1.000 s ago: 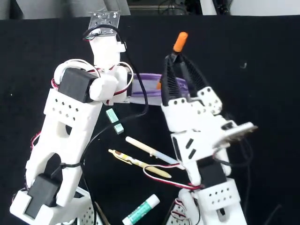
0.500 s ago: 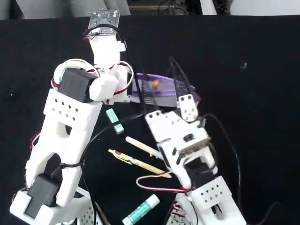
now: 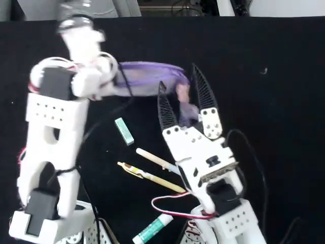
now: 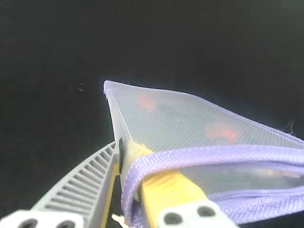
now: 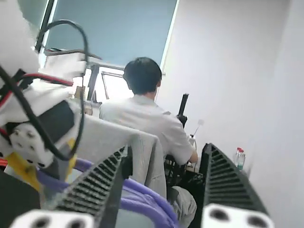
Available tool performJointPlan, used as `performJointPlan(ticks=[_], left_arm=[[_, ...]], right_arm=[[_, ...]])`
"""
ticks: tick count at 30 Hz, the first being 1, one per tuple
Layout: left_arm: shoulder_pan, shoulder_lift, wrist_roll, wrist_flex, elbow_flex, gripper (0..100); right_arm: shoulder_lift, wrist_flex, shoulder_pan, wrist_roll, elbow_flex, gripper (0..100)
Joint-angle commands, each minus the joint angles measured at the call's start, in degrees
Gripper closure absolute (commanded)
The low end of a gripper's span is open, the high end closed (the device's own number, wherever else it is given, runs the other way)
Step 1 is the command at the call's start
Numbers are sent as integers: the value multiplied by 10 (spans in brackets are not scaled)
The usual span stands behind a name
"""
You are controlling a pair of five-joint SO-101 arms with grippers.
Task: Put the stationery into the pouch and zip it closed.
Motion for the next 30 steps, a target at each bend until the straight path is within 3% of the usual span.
performJointPlan(ticks=[1,10,18,24,30], left_arm=[[-58,-26,6,-26,-15,971],[-161,-26,6,-60,-15,971],[-188,-26,4,-69,-15,971],[-188,-26,4,-69,-15,971],[-188,-26,4,-69,-15,971]], right_arm=[[0,120,7,1,-115,776],[89,338,6,-42,-278,776],[215,574,3,-42,-371,776],[307,716,-104,45,-379,776],[402,744,-189,49,-369,776]])
